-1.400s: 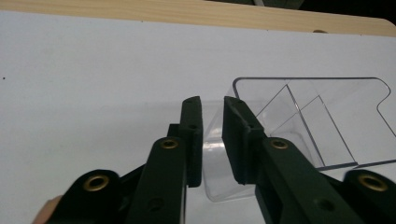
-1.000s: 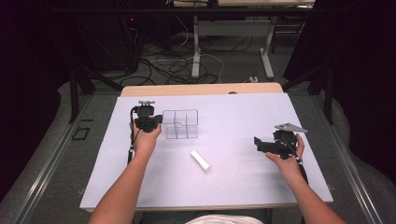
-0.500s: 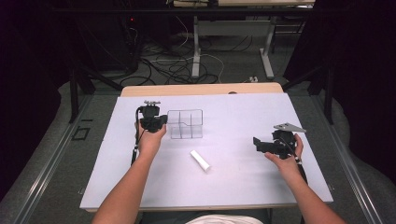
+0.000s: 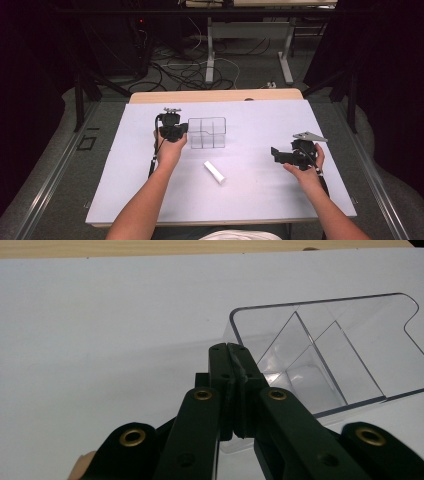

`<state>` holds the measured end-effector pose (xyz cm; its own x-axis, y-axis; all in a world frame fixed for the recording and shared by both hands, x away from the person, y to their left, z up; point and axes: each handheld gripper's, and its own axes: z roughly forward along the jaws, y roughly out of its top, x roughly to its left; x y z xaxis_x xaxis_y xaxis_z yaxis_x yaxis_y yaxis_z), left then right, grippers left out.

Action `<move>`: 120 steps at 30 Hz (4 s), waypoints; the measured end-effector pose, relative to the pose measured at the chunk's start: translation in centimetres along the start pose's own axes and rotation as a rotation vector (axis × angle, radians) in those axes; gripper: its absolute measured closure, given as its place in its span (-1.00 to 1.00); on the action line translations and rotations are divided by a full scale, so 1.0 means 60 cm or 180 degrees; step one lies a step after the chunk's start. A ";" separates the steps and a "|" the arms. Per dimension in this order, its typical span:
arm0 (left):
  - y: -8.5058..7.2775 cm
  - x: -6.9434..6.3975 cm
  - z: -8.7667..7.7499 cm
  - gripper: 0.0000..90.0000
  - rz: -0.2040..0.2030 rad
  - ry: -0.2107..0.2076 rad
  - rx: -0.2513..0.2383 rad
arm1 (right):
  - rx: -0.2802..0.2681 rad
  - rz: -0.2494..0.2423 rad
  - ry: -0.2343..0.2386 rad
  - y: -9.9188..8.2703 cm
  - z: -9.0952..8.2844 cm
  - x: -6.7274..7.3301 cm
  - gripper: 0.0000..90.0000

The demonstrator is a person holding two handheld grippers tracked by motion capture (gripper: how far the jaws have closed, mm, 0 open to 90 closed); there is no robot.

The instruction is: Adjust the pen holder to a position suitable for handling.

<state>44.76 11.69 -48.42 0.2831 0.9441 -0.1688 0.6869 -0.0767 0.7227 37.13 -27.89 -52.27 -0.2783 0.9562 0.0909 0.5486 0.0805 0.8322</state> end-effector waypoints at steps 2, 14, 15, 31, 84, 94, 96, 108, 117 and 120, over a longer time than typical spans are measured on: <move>0.000 -0.006 0.002 1.00 0.0010 -0.0016 -0.0001 | 0.0007 0.0009 0.0004 0.000 0.000 0.000 -1.00; 0.003 -0.039 0.015 1.00 0.0034 -0.0121 0.0008 | 0.0018 0.0003 0.0018 -0.001 0.001 0.001 -1.00; 0.003 -0.040 0.016 1.00 0.0029 -0.0124 -0.0018 | 0.0021 0.0010 0.0017 -0.001 0.001 0.001 -1.00; 0.004 -0.035 0.012 0.94 0.0067 -0.0161 -0.0005 | 0.0005 0.0001 0.0049 -0.001 0.000 0.001 -1.00; -0.076 0.050 -0.097 -0.40 0.0361 -0.0809 -0.0344 | 0.0197 -0.0252 0.0442 -0.001 0.001 0.038 -0.67; -0.104 0.066 -0.112 -0.72 0.0541 -0.0573 -0.0236 | 0.0222 -0.0246 0.0491 -0.002 0.002 0.042 -0.67; -0.108 0.065 -0.110 -0.89 0.0504 -0.0577 -0.0260 | 0.0229 -0.0246 0.0496 -0.002 0.002 0.043 -0.67; -0.139 0.071 -0.105 -0.99 0.0564 -0.0593 -0.0165 | 0.0405 -0.0274 0.0506 -0.008 0.008 0.055 -0.67; -0.152 0.075 -0.088 -0.99 0.0519 -0.0564 -0.0178 | 0.0530 -0.0286 0.0546 -0.011 0.013 0.063 -0.67; -0.153 0.079 -0.086 -0.99 0.0532 -0.0524 -0.0190 | 0.0586 -0.0286 0.0551 -0.012 0.014 0.066 -0.67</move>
<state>36.36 18.50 -52.39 0.4981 0.8546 -0.1469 0.5819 -0.2038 0.7873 36.30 -23.94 -52.98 -0.4543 0.8818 0.1266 0.6455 0.2279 0.7290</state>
